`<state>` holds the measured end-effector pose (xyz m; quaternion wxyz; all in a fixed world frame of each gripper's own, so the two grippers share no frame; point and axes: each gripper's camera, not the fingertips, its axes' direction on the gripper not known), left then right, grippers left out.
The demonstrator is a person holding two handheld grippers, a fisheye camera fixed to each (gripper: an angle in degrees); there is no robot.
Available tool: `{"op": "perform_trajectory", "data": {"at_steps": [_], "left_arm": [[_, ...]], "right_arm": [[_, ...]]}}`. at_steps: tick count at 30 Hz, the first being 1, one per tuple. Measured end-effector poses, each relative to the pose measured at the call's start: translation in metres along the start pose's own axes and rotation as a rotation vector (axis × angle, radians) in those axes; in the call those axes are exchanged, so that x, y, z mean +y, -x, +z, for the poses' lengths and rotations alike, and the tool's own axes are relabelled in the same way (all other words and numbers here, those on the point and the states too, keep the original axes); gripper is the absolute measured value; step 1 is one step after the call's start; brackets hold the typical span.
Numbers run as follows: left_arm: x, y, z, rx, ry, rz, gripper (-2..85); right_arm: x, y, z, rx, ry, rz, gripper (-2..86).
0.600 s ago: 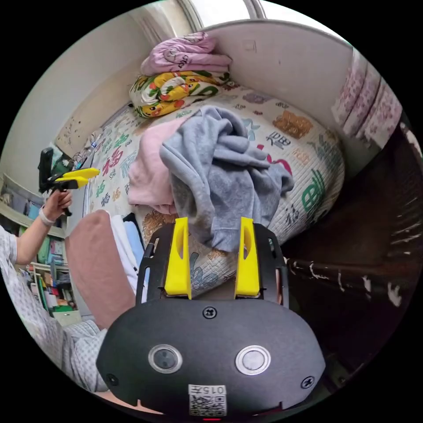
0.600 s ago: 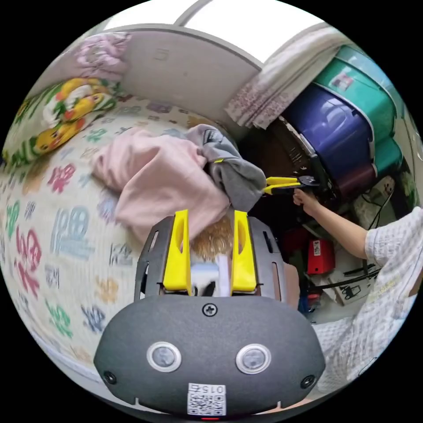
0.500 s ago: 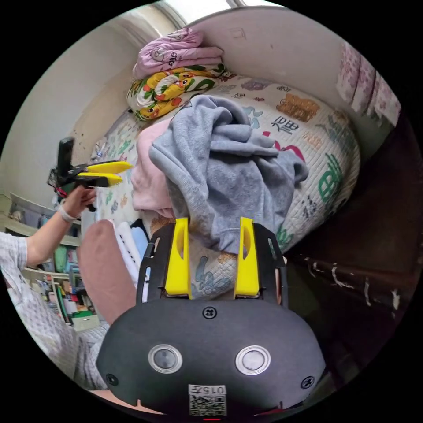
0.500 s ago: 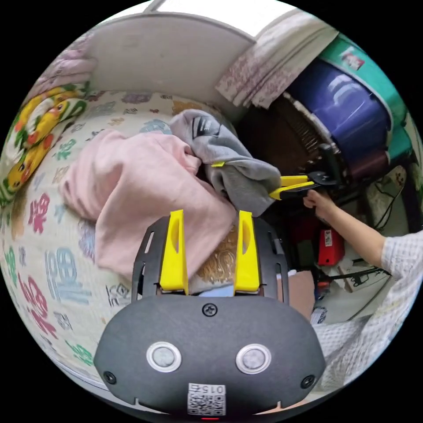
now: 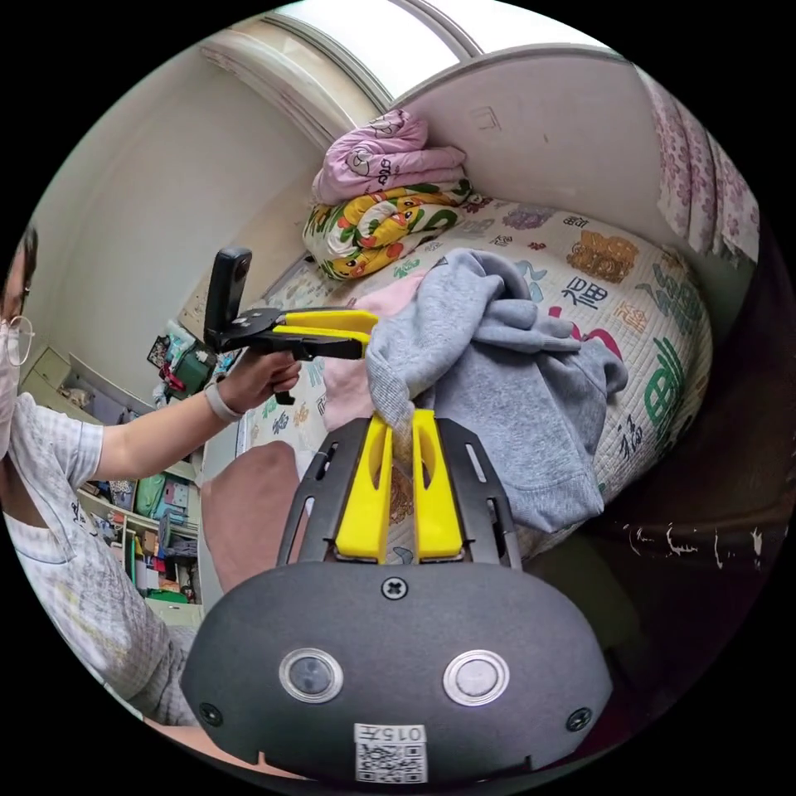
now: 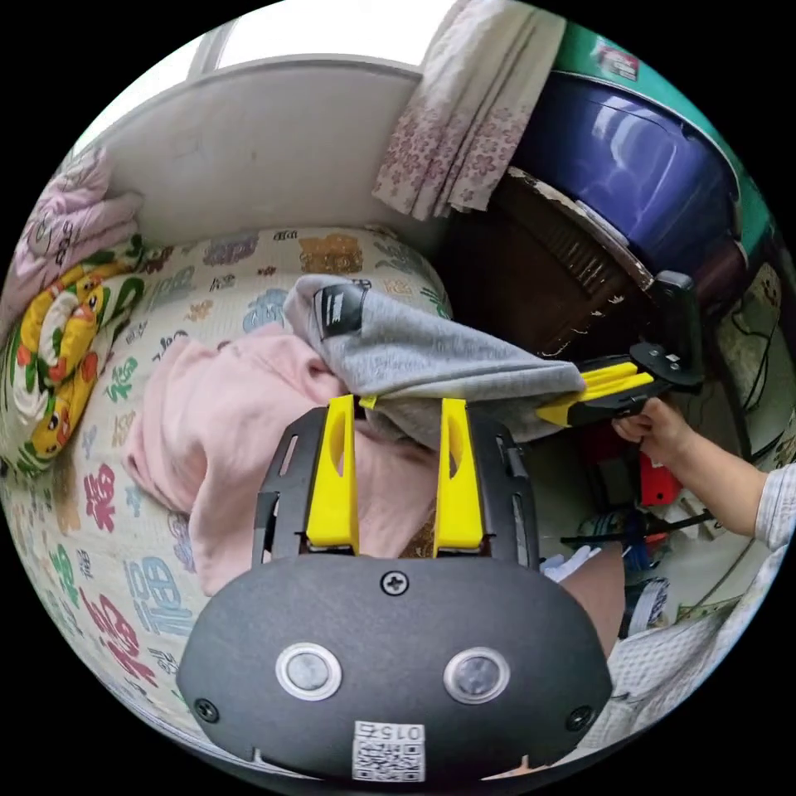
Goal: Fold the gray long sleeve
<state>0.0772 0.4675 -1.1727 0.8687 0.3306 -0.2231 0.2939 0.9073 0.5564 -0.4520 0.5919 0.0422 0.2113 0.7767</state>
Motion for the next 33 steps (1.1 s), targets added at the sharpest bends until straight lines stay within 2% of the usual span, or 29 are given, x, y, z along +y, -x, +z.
{"op": "perform_trajectory", "data": {"at_steps": [1, 3, 6, 9, 14, 21, 27, 33], "left_arm": [[0.006, -0.004, 0.000, -0.011, -0.007, -0.009, 3.2], [0.014, -0.009, 0.002, 0.000, 0.001, -0.029, 3.0], [0.030, -0.017, 0.000, -0.039, -0.049, -0.053, 2.7], [0.044, -0.018, -0.010, -0.102, -0.167, -0.075, 2.4], [0.044, 0.012, -0.018, -0.111, -0.329, -0.203, 2.1], [0.037, 0.089, 0.028, -0.351, -0.487, -0.469, 2.2], [0.070, 0.179, 0.102, -0.568, -0.419, -0.749, 2.3], [0.156, 0.263, 0.213, -0.757, -0.210, -0.966, 2.4]], "right_arm": [[0.000, -0.002, 0.012, 0.030, 0.082, 0.017, 15.8], [0.006, -0.004, 0.022, 0.130, 0.122, -0.007, 15.8], [0.026, -0.015, 0.013, 0.186, 0.070, -0.014, 11.1], [0.060, -0.020, -0.021, 0.249, -0.105, -0.081, 4.7], [0.142, -0.006, -0.116, 0.246, -0.459, -0.227, 3.9], [0.327, -0.002, -0.252, 0.107, -0.766, -0.317, 3.5], [0.515, -0.029, -0.361, -0.113, -0.964, -0.328, 3.5], [0.721, -0.076, -0.424, -0.336, -0.945, -0.468, 3.4]]}}
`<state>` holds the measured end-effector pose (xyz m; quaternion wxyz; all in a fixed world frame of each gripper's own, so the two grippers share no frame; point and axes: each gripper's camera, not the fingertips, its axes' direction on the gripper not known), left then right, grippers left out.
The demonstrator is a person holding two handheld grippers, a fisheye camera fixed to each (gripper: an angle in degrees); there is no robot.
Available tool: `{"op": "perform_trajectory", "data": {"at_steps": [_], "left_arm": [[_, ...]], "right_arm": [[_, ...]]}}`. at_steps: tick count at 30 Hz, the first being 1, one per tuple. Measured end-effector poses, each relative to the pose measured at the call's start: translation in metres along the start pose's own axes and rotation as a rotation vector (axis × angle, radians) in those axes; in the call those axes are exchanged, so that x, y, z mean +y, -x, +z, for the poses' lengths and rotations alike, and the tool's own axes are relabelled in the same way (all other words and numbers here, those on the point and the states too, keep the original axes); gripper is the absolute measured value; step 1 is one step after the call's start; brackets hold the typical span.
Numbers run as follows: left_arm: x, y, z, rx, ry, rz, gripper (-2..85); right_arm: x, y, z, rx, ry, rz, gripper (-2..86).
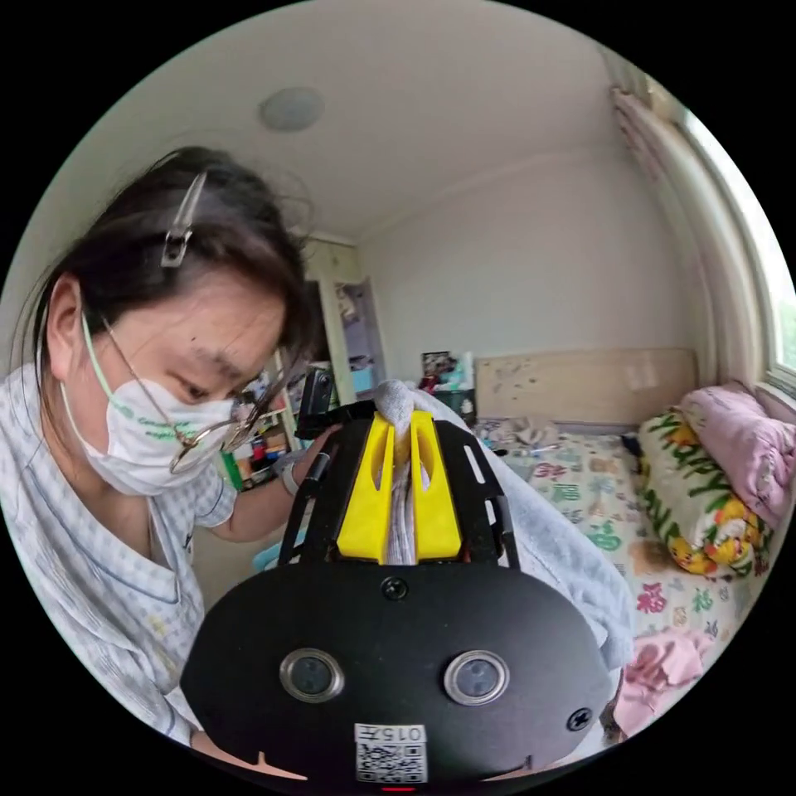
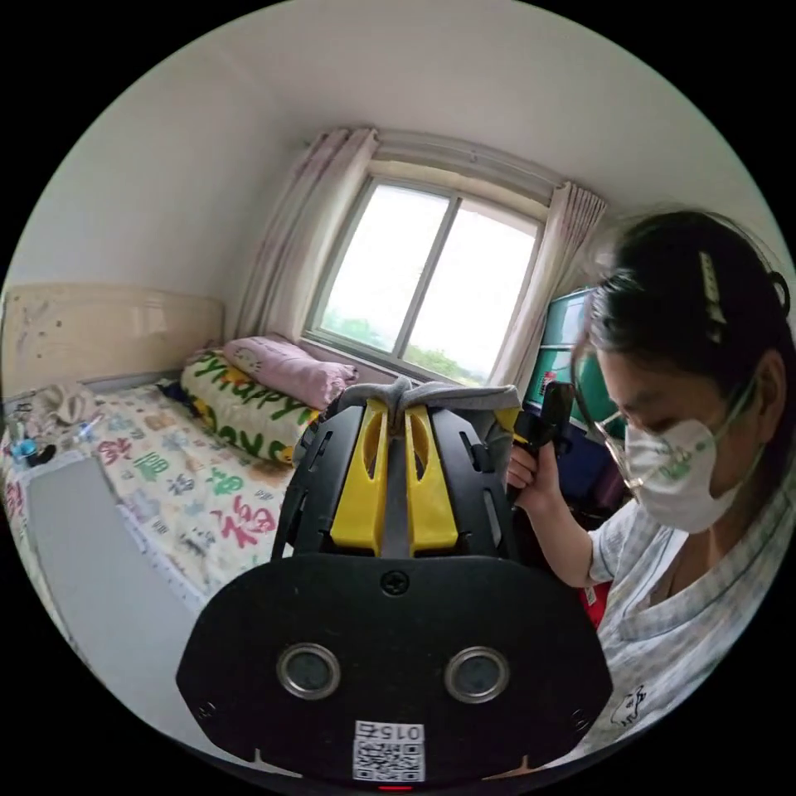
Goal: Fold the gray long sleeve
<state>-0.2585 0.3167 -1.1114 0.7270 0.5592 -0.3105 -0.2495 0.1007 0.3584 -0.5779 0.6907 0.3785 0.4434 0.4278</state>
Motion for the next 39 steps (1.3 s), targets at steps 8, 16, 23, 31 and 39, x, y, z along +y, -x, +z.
{"op": "perform_trajectory", "data": {"at_steps": [8, 16, 23, 31, 39], "left_arm": [[0.212, 0.029, 0.234, -0.242, 0.466, 0.319, 2.5], [0.487, 0.001, 0.344, -0.347, 1.130, 0.561, 2.2], [0.582, -0.095, 0.322, -0.241, 1.438, 0.458, 2.4], [0.665, -0.293, 0.260, -0.090, 1.608, 0.550, 4.5], [0.651, -0.512, 0.241, 0.128, 0.979, 0.743, 8.0]], "right_arm": [[0.153, 0.112, -0.174, -0.289, 0.265, -0.426, 3.8], [0.325, 0.190, -0.217, -0.215, 0.852, -0.763, 3.9], [0.352, 0.232, -0.187, 0.119, 0.954, -0.751, 4.2], [0.311, 0.340, -0.162, 0.213, 0.869, -0.627, 1.5], [0.234, 0.518, -0.153, -0.171, 0.732, -0.507, 9.0]]}}
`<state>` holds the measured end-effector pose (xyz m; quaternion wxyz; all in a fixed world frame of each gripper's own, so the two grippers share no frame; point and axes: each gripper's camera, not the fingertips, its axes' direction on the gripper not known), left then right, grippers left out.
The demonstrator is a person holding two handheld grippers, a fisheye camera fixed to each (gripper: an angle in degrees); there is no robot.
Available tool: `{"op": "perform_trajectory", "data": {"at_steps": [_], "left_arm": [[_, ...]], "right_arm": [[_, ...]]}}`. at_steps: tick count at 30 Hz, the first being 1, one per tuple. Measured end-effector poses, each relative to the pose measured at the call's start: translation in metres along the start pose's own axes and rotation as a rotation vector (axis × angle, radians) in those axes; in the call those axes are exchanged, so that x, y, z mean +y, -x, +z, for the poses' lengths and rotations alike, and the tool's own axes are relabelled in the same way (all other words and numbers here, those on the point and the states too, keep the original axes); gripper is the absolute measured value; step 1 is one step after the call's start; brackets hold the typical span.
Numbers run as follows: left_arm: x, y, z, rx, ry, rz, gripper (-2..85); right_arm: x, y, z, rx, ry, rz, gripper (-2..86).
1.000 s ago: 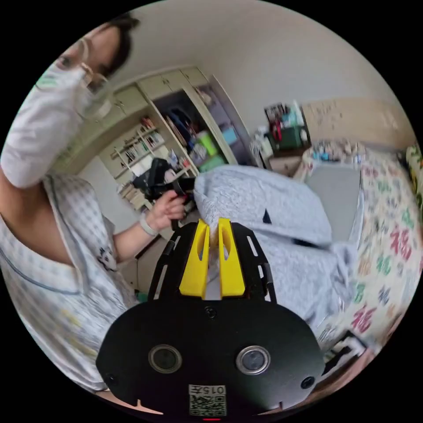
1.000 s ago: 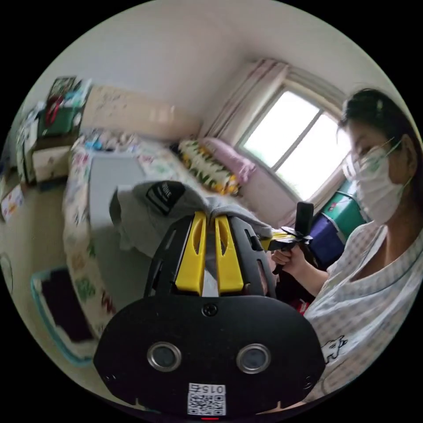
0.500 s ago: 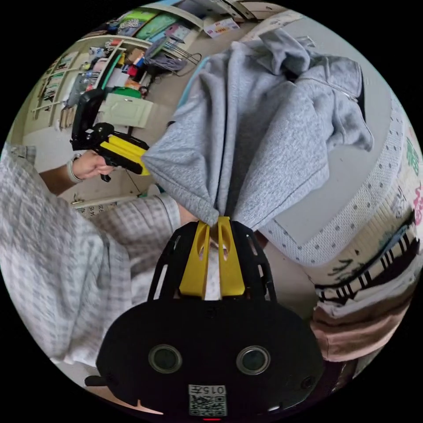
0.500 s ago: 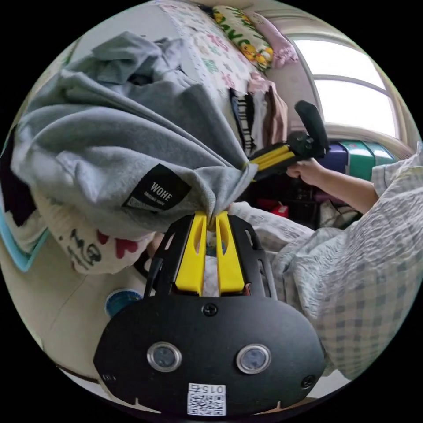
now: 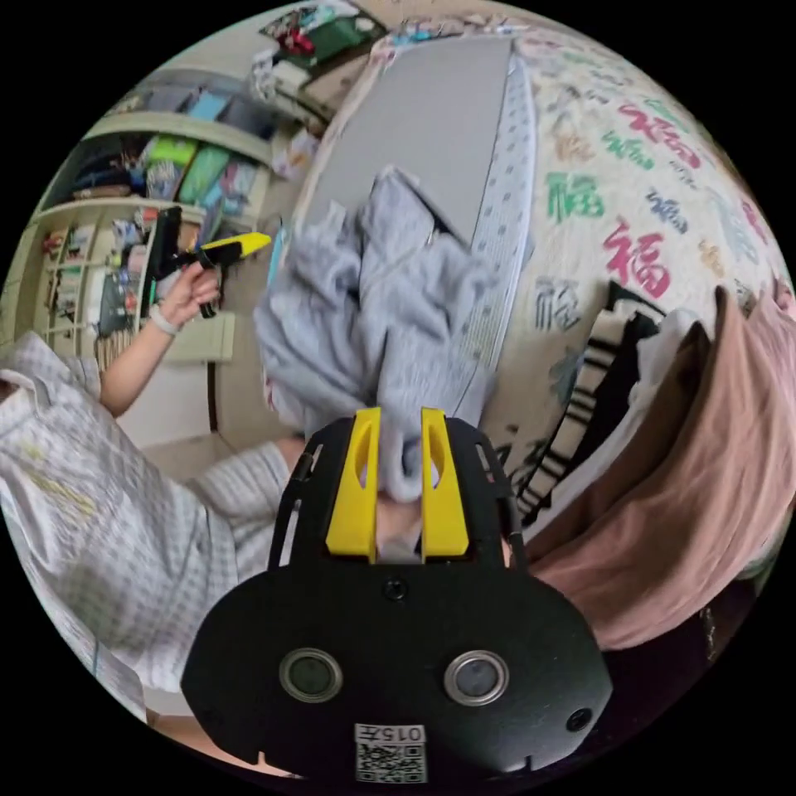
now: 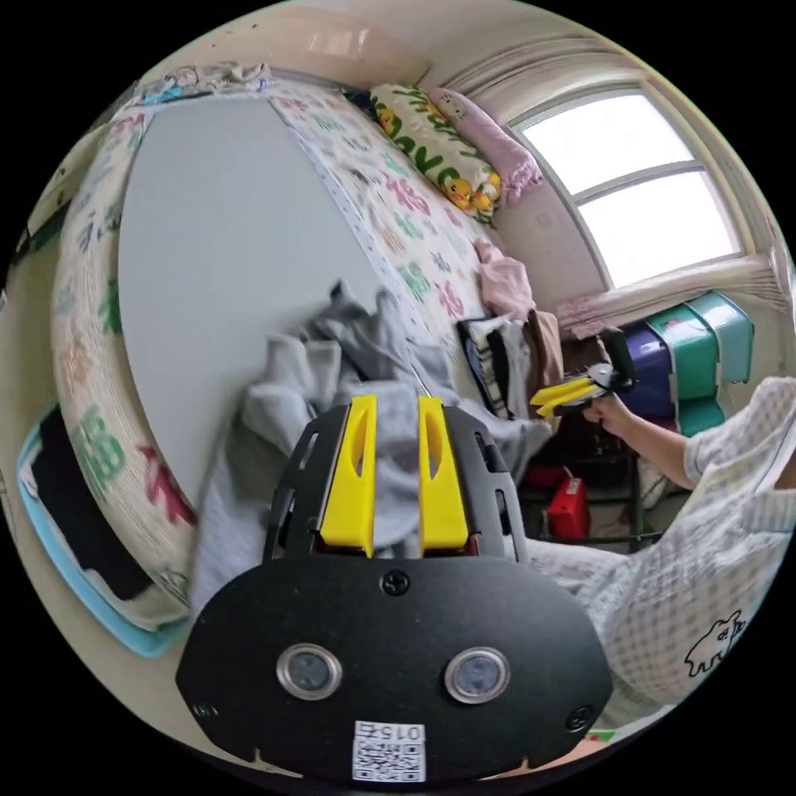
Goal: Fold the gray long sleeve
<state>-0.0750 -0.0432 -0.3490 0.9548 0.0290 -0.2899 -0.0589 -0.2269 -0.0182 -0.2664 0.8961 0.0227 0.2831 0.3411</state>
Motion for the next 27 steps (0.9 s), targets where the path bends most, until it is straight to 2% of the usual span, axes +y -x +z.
{"op": "perform_trajectory", "data": {"at_steps": [4, 6, 10, 15, 18, 21, 27], "left_arm": [[-0.056, -0.104, 0.024, -0.127, -0.127, 0.158, 9.3], [-0.077, -0.140, 0.046, -0.198, -0.122, 0.214, 10.9], [-0.107, -0.198, 0.078, -0.173, -0.065, 0.303, 13.3], [-0.135, -0.250, 0.099, -0.257, -0.026, 0.337, 10.5], [-0.151, -0.281, 0.104, -0.299, 0.007, 0.392, 5.0], [-0.165, -0.304, 0.077, -0.268, -0.096, 0.420, 2.1], [-0.252, -0.313, 0.002, -0.162, -0.278, 0.213, 1.0]], "right_arm": [[-0.060, 0.046, 0.018, 0.011, 0.109, -0.013, 12.0], [-0.079, 0.063, 0.025, 0.035, 0.131, -0.047, 13.5], [-0.111, 0.087, 0.036, 0.069, 0.215, -0.059, 13.7], [-0.132, 0.099, 0.048, 0.031, 0.362, -0.014, 11.4], [-0.141, 0.112, 0.038, 0.039, 0.363, -0.047, 7.2], [-0.147, 0.121, 0.012, 0.039, 0.294, -0.037, 3.8], [-0.156, 0.146, -0.061, -0.041, 0.040, -0.067, 1.2]]}}
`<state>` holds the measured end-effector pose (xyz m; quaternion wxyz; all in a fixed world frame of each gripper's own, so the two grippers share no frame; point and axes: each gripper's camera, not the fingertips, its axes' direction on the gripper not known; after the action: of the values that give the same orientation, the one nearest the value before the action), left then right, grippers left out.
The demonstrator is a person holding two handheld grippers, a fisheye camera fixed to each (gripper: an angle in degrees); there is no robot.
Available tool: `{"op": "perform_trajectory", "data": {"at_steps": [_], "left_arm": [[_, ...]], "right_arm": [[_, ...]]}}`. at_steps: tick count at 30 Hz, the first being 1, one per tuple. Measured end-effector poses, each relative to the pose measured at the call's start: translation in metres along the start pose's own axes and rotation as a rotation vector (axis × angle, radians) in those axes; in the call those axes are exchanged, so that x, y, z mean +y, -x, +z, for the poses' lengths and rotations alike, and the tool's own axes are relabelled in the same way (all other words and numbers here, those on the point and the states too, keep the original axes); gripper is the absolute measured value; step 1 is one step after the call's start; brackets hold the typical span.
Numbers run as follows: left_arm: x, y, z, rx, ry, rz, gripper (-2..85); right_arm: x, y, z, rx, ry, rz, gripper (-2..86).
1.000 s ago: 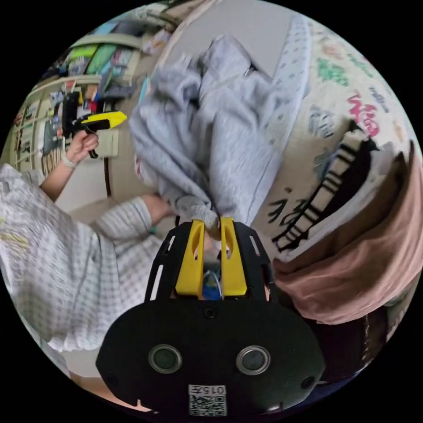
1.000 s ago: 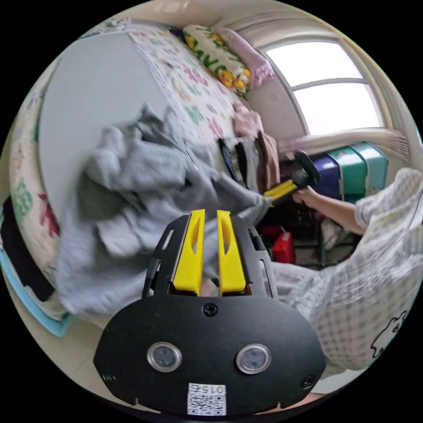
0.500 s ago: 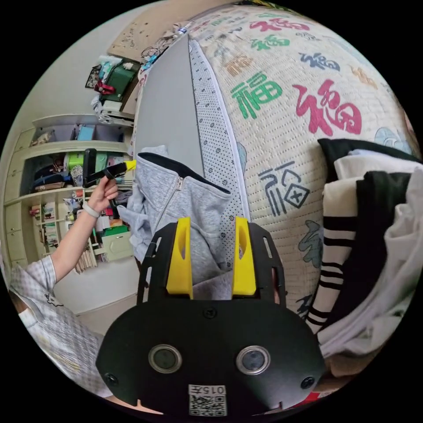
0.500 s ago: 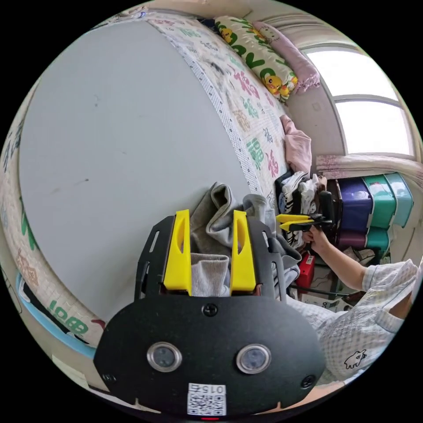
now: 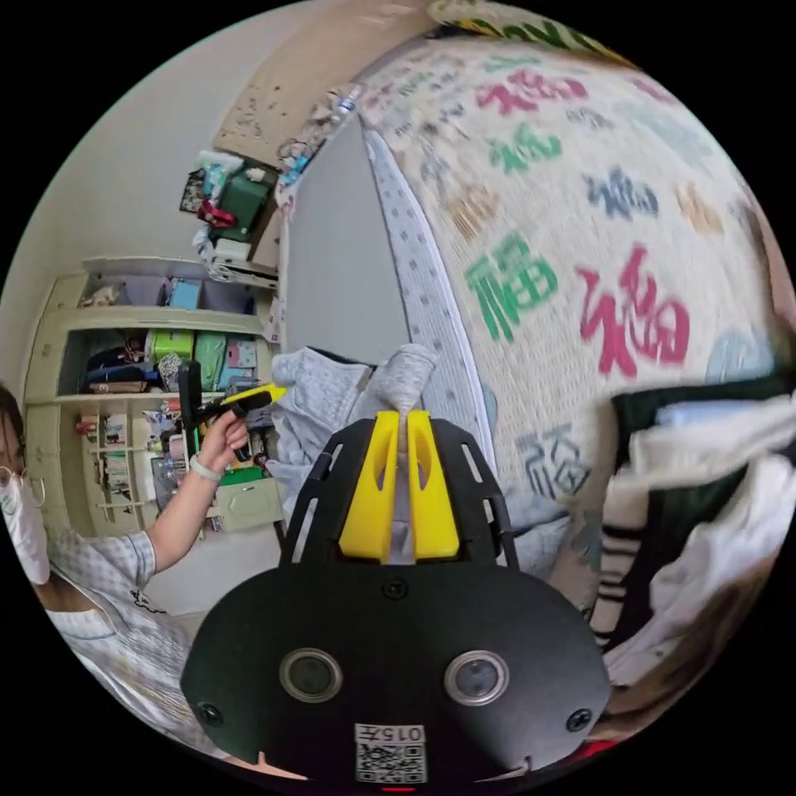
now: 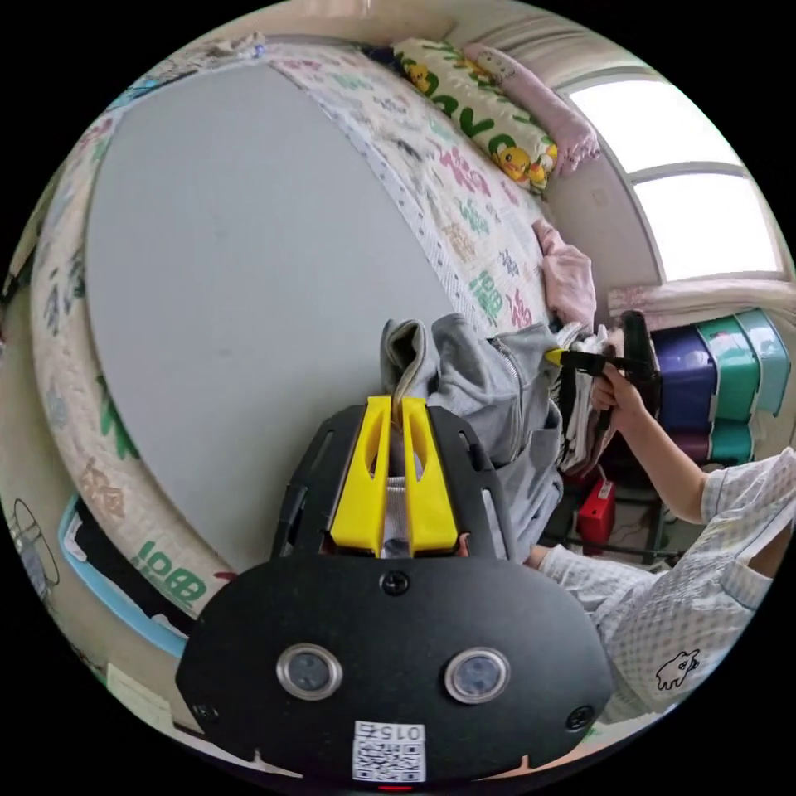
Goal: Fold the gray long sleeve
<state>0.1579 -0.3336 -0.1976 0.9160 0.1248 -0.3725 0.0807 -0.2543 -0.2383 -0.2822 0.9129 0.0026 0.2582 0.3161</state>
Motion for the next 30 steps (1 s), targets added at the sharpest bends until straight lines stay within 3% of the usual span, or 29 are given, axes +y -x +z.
{"op": "perform_trajectory", "data": {"at_steps": [7, 12, 17, 22, 25, 30], "left_arm": [[-0.161, 0.065, 0.064, 0.240, 0.069, -0.370, 0.8], [-0.220, 0.076, 0.126, 0.269, 0.009, -0.367, 0.9], [-0.252, 0.085, 0.162, 0.326, 0.056, -0.416, 1.4], [-0.204, 0.066, 0.181, 0.211, 0.278, -0.460, 3.9], [-0.129, 0.077, 0.165, 0.104, 0.298, -0.608, 4.7], [-0.006, 0.122, 0.177, 0.089, 0.302, -0.813, 8.2]], "right_arm": [[-0.040, 0.056, -0.061, -0.141, -0.249, -0.114, -0.7], [-0.057, 0.100, -0.068, -0.290, -0.326, -0.215, -0.6], [-0.063, 0.136, -0.071, -0.273, -0.404, -0.296, 0.6], [-0.028, 0.156, -0.063, -0.259, -0.343, -0.228, 5.3], [0.012, 0.159, -0.054, -0.241, -0.257, -0.228, 7.5], [0.061, 0.176, -0.031, -0.137, -0.280, -0.370, 13.7]]}}
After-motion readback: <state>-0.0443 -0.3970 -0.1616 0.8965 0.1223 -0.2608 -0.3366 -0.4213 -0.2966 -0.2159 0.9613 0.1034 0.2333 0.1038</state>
